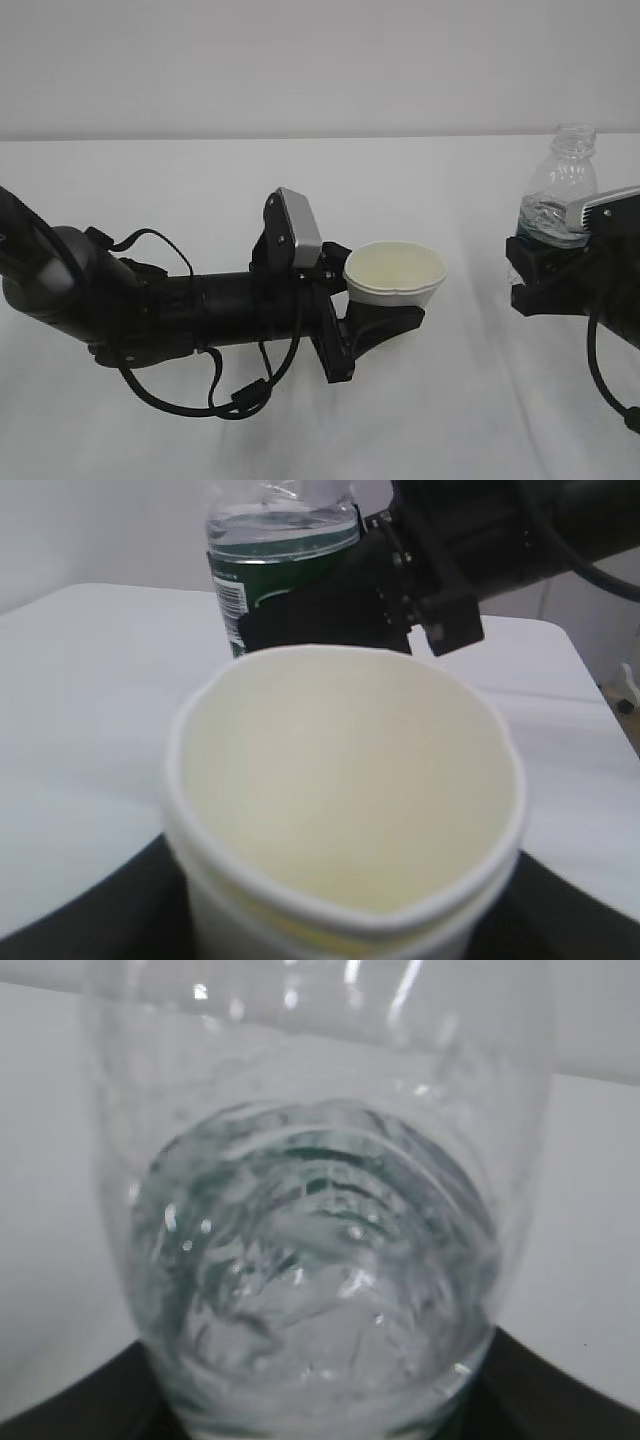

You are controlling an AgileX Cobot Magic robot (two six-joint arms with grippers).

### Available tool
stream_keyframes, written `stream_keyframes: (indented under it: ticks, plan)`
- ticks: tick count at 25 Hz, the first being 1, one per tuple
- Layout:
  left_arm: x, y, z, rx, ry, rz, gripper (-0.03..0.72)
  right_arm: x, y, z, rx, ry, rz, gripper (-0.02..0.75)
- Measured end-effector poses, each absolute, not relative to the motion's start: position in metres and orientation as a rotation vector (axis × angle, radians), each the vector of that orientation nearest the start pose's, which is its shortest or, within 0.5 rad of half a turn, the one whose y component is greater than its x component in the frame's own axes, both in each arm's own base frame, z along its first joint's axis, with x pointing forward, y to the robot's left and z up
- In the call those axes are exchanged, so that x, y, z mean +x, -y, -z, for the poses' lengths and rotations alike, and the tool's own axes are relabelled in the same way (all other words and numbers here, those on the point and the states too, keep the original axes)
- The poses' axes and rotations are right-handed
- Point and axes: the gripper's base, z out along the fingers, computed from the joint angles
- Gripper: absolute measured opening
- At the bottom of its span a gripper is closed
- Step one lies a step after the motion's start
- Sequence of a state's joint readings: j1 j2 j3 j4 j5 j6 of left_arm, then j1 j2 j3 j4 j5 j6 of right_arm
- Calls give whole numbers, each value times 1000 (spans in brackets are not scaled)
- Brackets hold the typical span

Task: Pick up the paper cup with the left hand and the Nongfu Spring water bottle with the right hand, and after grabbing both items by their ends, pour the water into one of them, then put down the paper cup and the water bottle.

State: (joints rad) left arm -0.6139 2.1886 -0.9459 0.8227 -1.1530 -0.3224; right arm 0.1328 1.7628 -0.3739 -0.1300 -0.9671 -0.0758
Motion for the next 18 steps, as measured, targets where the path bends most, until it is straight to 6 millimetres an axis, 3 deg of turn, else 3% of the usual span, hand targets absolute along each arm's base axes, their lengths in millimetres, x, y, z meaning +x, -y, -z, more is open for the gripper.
stream_keyframes:
  ticks: [18]
  plan:
    - [277,273,-100,1101,-1418,1014,440,259,-46,-122,-499,-1897,-18,403]
